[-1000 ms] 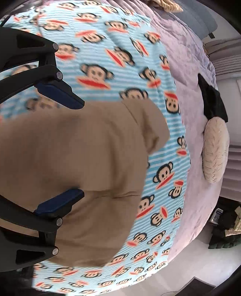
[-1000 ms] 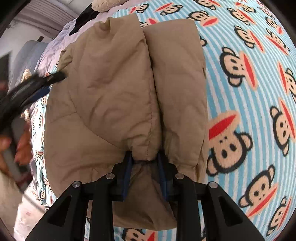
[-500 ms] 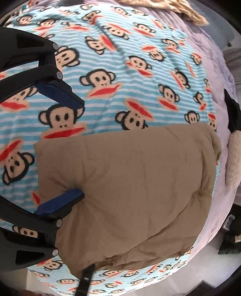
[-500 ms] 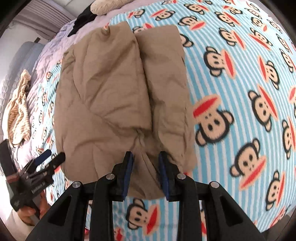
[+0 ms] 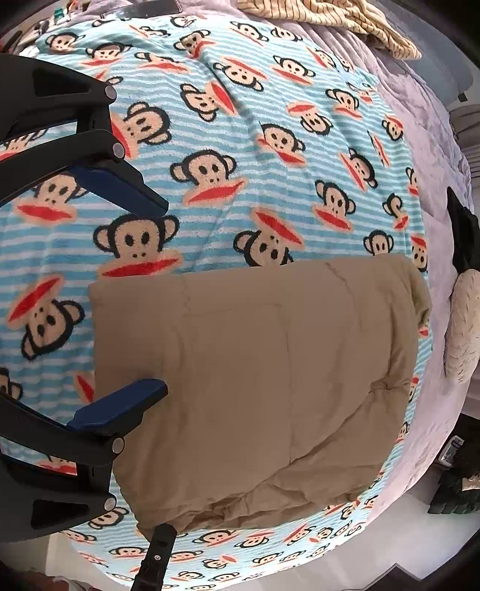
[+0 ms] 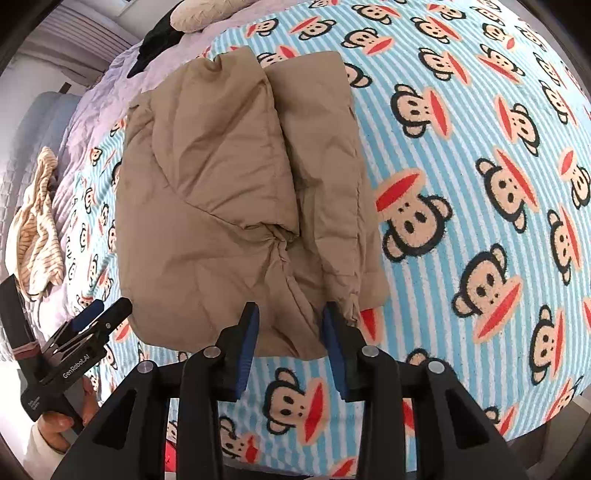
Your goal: Fold large clothes
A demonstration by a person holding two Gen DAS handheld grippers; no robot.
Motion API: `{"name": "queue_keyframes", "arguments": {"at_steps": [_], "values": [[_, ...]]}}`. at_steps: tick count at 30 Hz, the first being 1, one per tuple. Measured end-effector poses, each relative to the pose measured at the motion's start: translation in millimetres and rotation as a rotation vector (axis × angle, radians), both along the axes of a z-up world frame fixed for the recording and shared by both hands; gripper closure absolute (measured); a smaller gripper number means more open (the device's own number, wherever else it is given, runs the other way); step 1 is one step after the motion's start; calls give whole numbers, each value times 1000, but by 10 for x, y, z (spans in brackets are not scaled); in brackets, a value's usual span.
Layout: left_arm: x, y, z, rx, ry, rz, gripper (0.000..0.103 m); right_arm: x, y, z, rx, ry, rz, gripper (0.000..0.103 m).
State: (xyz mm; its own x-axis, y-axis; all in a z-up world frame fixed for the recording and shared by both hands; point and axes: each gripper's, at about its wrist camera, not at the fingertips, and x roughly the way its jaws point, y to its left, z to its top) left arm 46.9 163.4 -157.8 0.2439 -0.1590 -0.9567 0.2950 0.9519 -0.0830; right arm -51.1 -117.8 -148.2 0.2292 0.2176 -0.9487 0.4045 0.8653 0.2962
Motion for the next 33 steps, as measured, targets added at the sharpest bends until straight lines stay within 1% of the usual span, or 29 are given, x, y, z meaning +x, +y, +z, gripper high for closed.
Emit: {"name": "queue_keyframes", "arguments": {"at_steps": [6, 7, 8, 10, 15, 18, 19, 20, 21, 22, 24, 27, 33], "values": [[-75, -54, 83, 22, -16, 11, 13, -48, 23, 116, 2, -9, 27, 61], [-98, -64, 129, 29, -23, 20, 13, -67, 17, 149, 1, -12, 30, 59], [-121, -75, 184, 29, -28, 26, 13, -86, 21, 195, 0, -19, 34, 55], [-172, -102, 293, 20, -44, 29, 13, -129, 20, 311, -10, -40, 43, 51], [-296, -179, 542, 34, -82, 42, 13, -211, 19, 527, -31, -80, 76, 50], [-394, -186, 751, 16, -108, 59, 13, -238, 34, 684, -71, -91, 86, 45], [-425, -186, 810, 12, -121, 63, 13, -250, 39, 762, -91, -106, 89, 40], [-462, -186, 897, 10, -143, 67, 13, -256, 34, 829, -103, -122, 93, 33], [-483, -190, 951, 12, -156, 71, 5, -263, 47, 900, -114, -139, 96, 28], [-509, -190, 1018, 22, -176, 80, 0, -265, 53, 976, -128, -158, 99, 22], [-551, -192, 1123, 29, -200, 86, 0, -270, 74, 1116, -160, -192, 100, 21], [-594, -189, 1271, 25, -216, 102, 0, -264, 91, 1285, -207, -218, 91, 16], [-637, -158, 1499, 35, -254, 138, 0, -284, 179, 1503, -300, -275, 92, 13]]}}
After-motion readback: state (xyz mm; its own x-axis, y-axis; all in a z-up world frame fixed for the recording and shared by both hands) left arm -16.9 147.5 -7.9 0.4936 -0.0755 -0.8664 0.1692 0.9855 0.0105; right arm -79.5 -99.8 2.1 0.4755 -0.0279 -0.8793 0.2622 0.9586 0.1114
